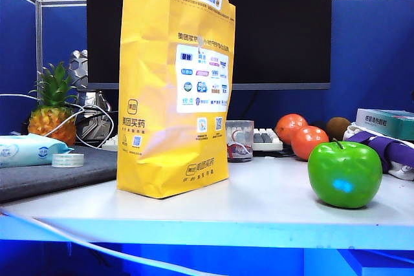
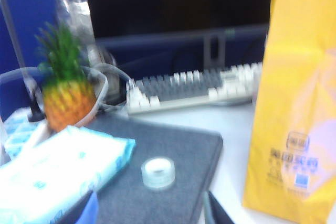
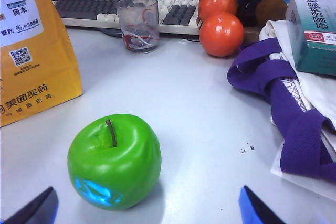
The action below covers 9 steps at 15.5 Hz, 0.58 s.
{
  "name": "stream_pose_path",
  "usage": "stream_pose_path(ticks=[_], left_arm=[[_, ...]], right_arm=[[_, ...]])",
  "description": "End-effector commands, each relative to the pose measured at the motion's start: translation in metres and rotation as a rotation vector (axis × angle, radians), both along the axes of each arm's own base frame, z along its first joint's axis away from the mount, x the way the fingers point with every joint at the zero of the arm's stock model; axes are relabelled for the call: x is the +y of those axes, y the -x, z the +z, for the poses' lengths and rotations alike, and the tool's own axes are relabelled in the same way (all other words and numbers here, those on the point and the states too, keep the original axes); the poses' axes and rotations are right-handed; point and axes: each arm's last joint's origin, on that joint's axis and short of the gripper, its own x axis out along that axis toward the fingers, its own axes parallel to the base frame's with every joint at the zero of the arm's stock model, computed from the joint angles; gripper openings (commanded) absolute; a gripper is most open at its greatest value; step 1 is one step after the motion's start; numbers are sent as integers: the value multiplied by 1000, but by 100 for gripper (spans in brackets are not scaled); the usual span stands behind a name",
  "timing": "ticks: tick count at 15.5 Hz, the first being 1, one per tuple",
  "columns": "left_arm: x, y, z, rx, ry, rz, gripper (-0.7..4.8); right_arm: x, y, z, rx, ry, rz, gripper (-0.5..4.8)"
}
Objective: Pick up the green apple and throw it into the yellow paper bag.
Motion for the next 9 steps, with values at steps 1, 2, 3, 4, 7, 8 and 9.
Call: stream_pose_path(ticks=[1,2,3,4,7,8,9], left_arm=[[0,0,2,-21,7,1,274],[0,0,2,-17,6,1,274],[0,0,1,-11,4,0,274],[0,0,1,-9,4,0,274],[0,0,1,-7,3,0,274],[0,0,0,-3,2,0,273],[0,0,0,-1,1,0,273]], right_arm=[[0,0,-2,-1,-4,1,479],[0,0,-2,-1,-4,1,479],[0,0,-2,-1,-4,1,479],[0,0,-2,-1,-4,1,479],[0,0,-2,-1,-4,1,479],[0,0,-2,-1,-4,1,479],[0,0,-2,-1,-4,1,479]])
